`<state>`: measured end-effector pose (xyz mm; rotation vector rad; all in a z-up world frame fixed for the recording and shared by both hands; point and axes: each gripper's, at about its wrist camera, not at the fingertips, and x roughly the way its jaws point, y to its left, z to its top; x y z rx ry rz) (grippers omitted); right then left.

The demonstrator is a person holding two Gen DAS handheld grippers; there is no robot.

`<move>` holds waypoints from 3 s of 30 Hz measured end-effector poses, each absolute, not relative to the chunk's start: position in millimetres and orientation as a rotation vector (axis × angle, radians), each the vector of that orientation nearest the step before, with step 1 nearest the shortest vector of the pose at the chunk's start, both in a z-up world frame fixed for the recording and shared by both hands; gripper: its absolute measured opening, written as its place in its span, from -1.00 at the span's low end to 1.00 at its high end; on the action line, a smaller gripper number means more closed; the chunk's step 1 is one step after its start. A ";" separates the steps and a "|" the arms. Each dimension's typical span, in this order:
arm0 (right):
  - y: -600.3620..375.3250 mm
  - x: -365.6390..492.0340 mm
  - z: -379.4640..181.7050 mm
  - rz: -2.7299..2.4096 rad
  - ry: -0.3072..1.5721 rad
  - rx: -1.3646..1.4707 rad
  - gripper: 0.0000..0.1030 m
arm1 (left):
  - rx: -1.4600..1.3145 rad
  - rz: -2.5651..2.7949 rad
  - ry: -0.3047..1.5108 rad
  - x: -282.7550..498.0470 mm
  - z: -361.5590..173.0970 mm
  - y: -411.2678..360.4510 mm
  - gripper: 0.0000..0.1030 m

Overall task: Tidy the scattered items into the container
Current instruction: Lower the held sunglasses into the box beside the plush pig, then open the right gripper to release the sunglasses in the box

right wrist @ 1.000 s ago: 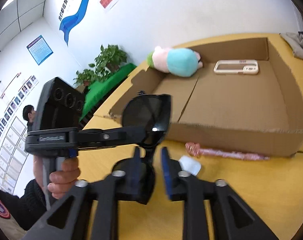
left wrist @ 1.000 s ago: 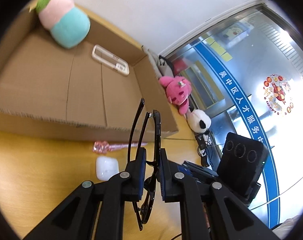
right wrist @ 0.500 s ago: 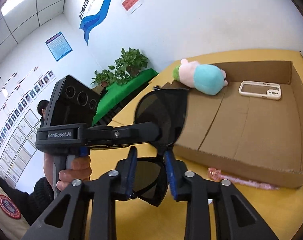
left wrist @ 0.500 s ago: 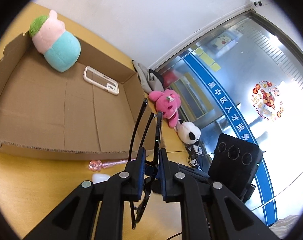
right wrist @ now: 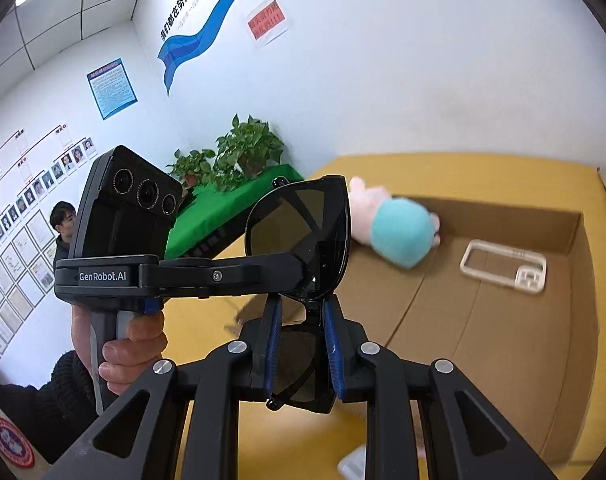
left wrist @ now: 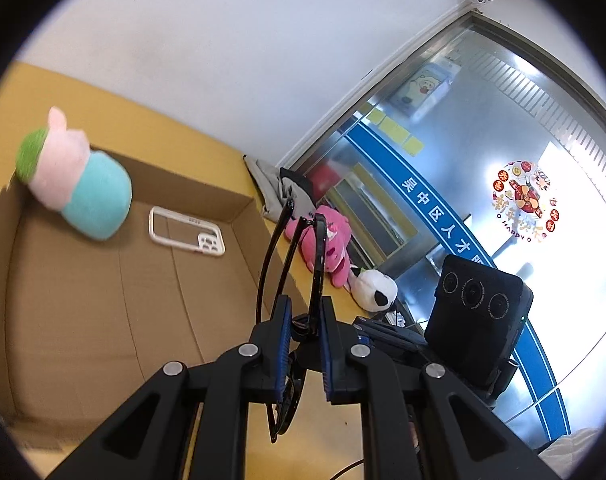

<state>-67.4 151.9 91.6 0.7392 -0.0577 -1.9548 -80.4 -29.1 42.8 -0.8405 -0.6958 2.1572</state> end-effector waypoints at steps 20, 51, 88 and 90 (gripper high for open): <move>84.7 -177.4 52.4 -1.884 -0.159 0.959 -0.56 | -1.031 2.123 -0.791 -188.0 -4.0 -70.1 -0.77; 25.6 -229.6 -66.6 -1.737 -0.309 1.439 -0.58 | -1.540 2.081 -1.031 -219.2 -118.0 -116.5 -0.73; 30.2 -215.9 -53.2 -1.792 -0.250 1.411 0.09 | -1.460 2.398 -0.769 -186.4 -63.6 -142.5 -0.04; 38.1 -209.7 -40.3 -1.840 -0.211 1.370 0.45 | -1.424 2.438 -0.715 -172.4 -51.9 -139.7 -0.04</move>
